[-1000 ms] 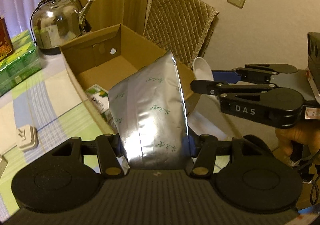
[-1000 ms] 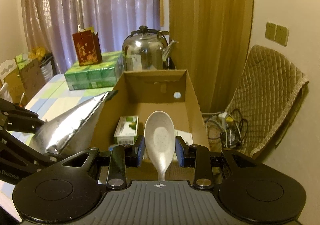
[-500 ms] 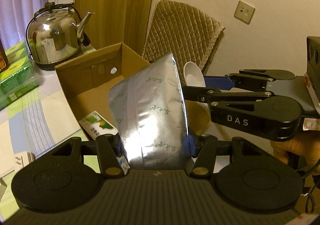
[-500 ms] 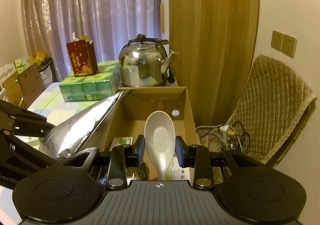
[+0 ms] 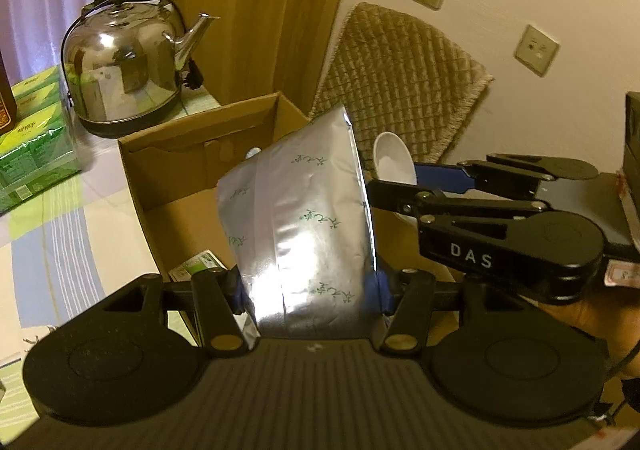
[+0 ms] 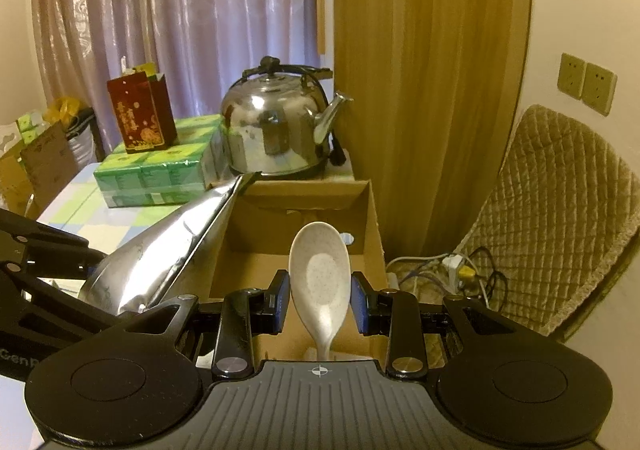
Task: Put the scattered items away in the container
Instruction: 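Carry the foil bag and spoon over the cardboard box with both tools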
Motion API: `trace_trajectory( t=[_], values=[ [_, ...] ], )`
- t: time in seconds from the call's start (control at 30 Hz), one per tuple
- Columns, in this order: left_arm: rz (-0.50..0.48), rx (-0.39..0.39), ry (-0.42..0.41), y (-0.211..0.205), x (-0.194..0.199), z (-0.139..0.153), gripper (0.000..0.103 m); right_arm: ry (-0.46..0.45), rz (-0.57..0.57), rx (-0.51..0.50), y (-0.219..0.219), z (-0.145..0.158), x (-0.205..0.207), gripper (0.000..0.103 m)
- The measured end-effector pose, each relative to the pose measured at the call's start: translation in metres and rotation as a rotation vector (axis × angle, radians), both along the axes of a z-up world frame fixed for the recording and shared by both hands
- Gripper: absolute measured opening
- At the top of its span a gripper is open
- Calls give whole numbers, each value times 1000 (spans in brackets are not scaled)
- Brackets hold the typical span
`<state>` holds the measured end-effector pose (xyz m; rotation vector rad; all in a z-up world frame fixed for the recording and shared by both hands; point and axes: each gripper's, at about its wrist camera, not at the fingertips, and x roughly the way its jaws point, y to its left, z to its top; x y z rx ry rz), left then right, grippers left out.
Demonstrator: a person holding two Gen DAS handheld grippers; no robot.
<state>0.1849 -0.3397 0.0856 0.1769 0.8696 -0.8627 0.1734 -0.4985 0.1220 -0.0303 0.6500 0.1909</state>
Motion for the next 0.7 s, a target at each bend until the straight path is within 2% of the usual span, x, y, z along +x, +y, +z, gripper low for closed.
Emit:
trace_trajectory(
  t=[0.3,0.7],
  values=[
    [37,12,26,-9,32,-17,52,25,-7,-1,-3,-17,33,29],
    [48,48,13,-22,52,-33,51,38,-28,2,-10,-32,61,30]
  ],
)
